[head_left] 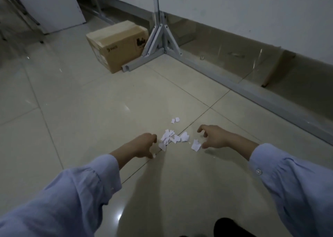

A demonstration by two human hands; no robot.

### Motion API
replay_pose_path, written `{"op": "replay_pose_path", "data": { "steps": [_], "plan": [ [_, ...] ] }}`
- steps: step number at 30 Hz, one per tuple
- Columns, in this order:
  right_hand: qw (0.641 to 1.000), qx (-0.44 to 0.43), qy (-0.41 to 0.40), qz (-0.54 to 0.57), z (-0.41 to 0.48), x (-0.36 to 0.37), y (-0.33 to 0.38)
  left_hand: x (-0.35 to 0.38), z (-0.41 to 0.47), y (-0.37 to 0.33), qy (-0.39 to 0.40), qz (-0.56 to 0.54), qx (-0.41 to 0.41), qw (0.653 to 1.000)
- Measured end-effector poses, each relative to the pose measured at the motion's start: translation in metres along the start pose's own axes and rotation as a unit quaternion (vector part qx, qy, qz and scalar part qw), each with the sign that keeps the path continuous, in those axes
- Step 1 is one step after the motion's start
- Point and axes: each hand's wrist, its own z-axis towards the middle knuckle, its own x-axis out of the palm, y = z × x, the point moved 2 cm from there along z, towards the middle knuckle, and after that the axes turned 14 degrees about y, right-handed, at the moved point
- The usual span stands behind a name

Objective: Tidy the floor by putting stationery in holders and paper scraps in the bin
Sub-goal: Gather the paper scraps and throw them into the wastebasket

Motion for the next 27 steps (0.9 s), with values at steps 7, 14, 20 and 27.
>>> {"op": "replay_pose_path", "data": {
  "steps": [7, 14, 20, 27],
  "plan": [
    [0.991, 0.01, -0.042, 0.124, 0.032, 0.024, -0.01, 0.017, 0.027, -0.003, -0.042, -0.139, -0.069, 0.987],
    [0.971, -0.048, -0.111, 0.205, 0.062, 0.024, 0.004, 0.006, 0.044, -0.004, -0.094, -0.234, -0.057, 0.966],
    [0.975, -0.07, -0.093, 0.187, 0.084, 0.013, 0.018, -0.004, 0.058, -0.015, -0.077, -0.228, -0.037, 0.97],
    [0.998, -0.05, -0.007, 0.045, 0.105, -0.001, 0.027, -0.015, 0.07, -0.027, -0.076, -0.205, -0.01, 0.976]
  ]
}}
